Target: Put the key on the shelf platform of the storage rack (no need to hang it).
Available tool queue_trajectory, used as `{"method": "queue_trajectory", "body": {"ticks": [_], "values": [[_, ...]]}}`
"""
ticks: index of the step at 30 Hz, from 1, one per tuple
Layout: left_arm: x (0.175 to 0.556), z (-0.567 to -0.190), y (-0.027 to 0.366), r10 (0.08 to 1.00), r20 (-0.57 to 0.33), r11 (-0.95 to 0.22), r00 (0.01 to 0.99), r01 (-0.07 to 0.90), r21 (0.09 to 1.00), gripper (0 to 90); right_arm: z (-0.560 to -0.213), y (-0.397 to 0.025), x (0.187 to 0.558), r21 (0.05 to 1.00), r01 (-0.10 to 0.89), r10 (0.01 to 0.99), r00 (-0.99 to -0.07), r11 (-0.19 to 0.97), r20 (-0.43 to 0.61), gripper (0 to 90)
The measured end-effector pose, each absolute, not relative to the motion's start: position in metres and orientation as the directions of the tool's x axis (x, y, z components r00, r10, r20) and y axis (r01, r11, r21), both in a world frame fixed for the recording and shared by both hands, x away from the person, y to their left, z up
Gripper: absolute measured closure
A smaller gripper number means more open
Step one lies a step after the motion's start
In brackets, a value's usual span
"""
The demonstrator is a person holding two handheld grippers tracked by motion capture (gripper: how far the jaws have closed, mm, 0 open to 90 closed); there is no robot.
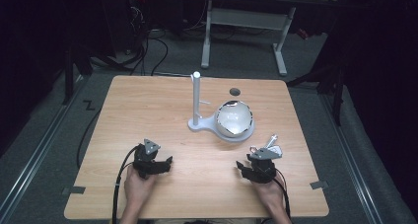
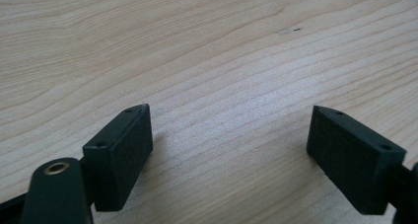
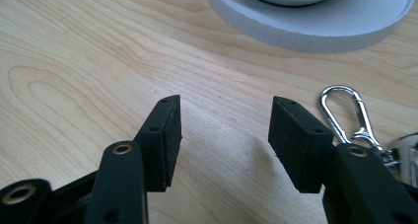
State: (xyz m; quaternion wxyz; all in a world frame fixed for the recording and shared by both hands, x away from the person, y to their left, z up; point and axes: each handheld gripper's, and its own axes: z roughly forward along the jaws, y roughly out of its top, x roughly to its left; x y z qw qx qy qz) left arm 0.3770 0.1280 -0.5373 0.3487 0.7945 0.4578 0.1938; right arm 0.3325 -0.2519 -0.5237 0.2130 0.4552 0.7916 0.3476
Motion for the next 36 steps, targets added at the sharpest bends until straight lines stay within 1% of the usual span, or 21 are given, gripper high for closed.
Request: {"method": "queue_trajectory", "body": {"ticks": [17, 29, 36], "values": [[0.377, -0.537, 0.128, 0.863, -0.011, -0.338, 0.505, 0.593, 0.731, 18.0, -0.510, -0.278, 0.322, 0.782, 0.556, 0.900, -0.435, 0.282, -0.015, 48.0], [0.377, -0.537, 0.128, 0.863, -0.011, -0.337, 0.505, 0.592, 0.732, 18.0, -0.506, -0.302, 0.322, 0.793, 0.570, 0.936, -0.353, 0.217, -0.003, 44.8], [0.377, -0.537, 0.128, 0.863, -0.012, -0.336, 0.505, 0.593, 0.732, 18.0, -0.504, -0.313, 0.330, 0.793, 0.584, 0.952, -0.306, 0.172, 0.020, 44.9]]}}
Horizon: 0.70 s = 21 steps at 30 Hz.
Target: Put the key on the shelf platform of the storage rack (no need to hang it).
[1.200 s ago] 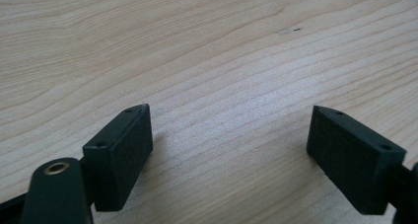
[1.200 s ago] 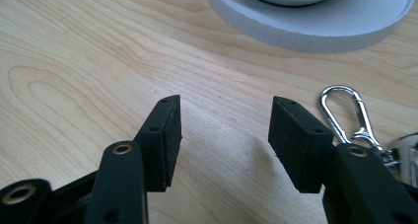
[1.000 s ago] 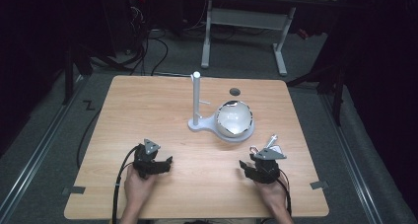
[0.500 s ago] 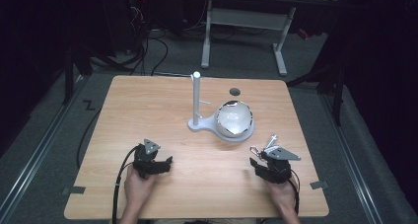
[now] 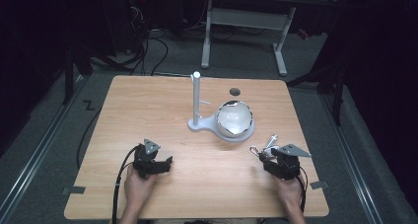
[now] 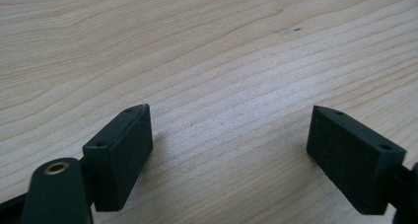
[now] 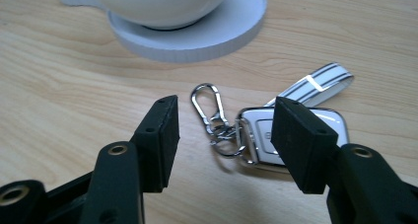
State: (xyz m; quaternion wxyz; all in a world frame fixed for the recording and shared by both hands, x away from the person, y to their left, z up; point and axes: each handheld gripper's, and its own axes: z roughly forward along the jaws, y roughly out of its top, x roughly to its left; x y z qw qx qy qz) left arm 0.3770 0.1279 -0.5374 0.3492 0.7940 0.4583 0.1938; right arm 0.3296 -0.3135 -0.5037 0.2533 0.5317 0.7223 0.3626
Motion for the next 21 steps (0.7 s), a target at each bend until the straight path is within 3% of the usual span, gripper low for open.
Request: {"method": "queue_trajectory", "body": {"ticks": [9, 21], "values": [[0.377, -0.537, 0.128, 0.863, -0.012, -0.336, 0.504, 0.593, 0.732, 18.0, -0.501, -0.330, 0.347, 0.775, 0.617, 0.967, -0.253, 0.135, 0.032, 43.9], [0.377, -0.537, 0.128, 0.863, -0.012, -0.336, 0.505, 0.593, 0.732, 18.0, -0.509, -0.341, 0.352, 0.745, 0.661, 0.977, -0.207, 0.094, 0.060, 32.6]]}}
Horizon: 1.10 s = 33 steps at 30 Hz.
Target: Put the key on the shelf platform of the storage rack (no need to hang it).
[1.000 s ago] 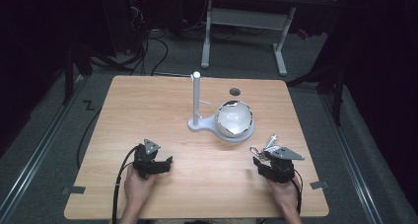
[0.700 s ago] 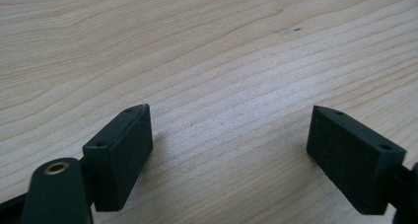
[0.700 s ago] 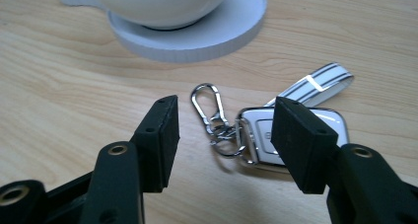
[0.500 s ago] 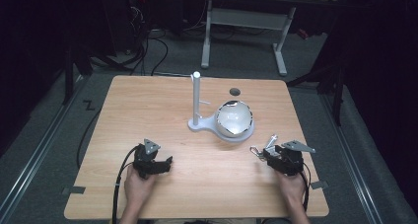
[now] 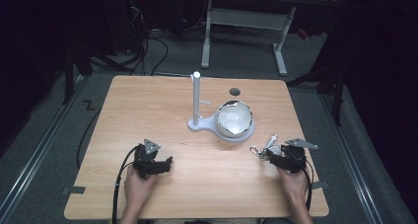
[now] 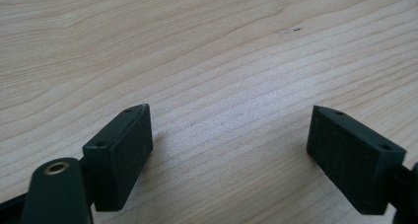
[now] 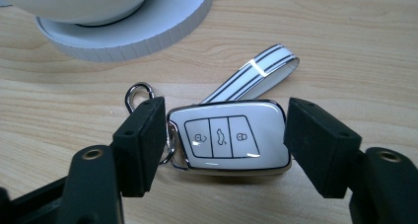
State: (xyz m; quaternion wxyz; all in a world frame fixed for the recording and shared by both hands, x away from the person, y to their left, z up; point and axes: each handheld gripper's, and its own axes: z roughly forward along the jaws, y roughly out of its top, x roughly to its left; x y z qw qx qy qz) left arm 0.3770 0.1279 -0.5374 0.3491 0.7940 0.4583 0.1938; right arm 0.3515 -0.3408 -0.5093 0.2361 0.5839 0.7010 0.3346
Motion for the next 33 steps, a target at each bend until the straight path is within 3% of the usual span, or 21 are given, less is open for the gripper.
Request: {"method": "queue_trajectory", "body": {"ticks": [19, 33], "values": [[0.377, -0.537, 0.128, 0.863, -0.012, -0.336, 0.505, 0.593, 0.732, 18.0, -0.508, -0.336, 0.399, 0.685, 0.726, 0.987, -0.142, 0.056, 0.069, 38.3], [0.377, -0.537, 0.128, 0.863, -0.013, -0.336, 0.505, 0.593, 0.732, 18.0, -0.519, -0.336, 0.409, 0.655, 0.754, 0.991, -0.119, 0.047, 0.065, 45.8]]}}
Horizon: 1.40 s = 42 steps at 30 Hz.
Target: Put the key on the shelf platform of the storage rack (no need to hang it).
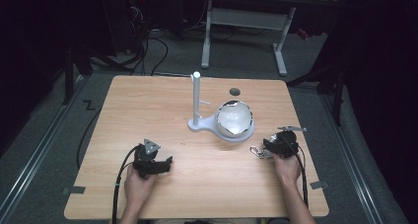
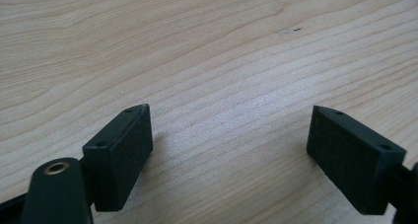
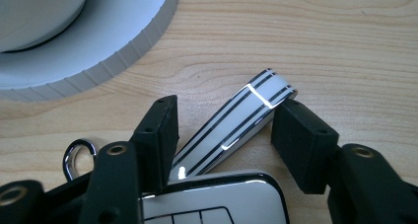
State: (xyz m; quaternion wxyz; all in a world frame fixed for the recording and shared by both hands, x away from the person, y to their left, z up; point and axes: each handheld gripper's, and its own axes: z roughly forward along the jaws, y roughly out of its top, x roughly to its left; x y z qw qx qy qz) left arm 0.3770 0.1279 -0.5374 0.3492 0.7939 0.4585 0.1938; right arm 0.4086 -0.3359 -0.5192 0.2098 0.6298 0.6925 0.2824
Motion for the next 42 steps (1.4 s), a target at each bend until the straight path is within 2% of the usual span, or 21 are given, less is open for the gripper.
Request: {"method": "queue_trajectory", "body": {"ticks": [4, 5, 6, 8, 18, 31, 42], "values": [[0.377, -0.537, 0.128, 0.863, -0.012, -0.336, 0.505, 0.593, 0.732, 18.0, -0.520, -0.334, 0.408, 0.660, 0.748, 0.991, -0.127, 0.073, 0.035, 51.6], [0.377, -0.537, 0.128, 0.863, -0.012, -0.336, 0.505, 0.593, 0.732, 18.0, -0.520, -0.333, 0.408, 0.660, 0.745, 0.990, -0.137, 0.092, 0.017, 56.6], [0.377, -0.537, 0.128, 0.863, -0.012, -0.336, 0.505, 0.593, 0.732, 18.0, -0.520, -0.333, 0.408, 0.660, 0.745, 0.990, -0.137, 0.092, 0.017, 56.6], [0.377, -0.537, 0.128, 0.863, -0.012, -0.336, 0.505, 0.593, 0.732, 18.0, -0.520, -0.330, 0.408, 0.663, 0.739, 0.987, -0.158, 0.118, 0.001, 62.6], [0.377, -0.537, 0.128, 0.863, -0.012, -0.336, 0.505, 0.593, 0.732, 18.0, -0.519, -0.326, 0.405, 0.657, 0.736, 0.979, -0.203, 0.163, -0.015, 74.5], [0.377, -0.537, 0.128, 0.863, -0.012, -0.336, 0.505, 0.593, 0.732, 18.0, -0.511, -0.322, 0.398, 0.675, 0.713, 0.968, -0.252, 0.187, -0.001, 75.6], [0.377, -0.537, 0.128, 0.863, -0.012, -0.336, 0.505, 0.593, 0.732, 18.0, -0.481, -0.327, 0.382, 0.726, 0.667, 0.951, -0.305, 0.171, 0.057, 75.9]]}}
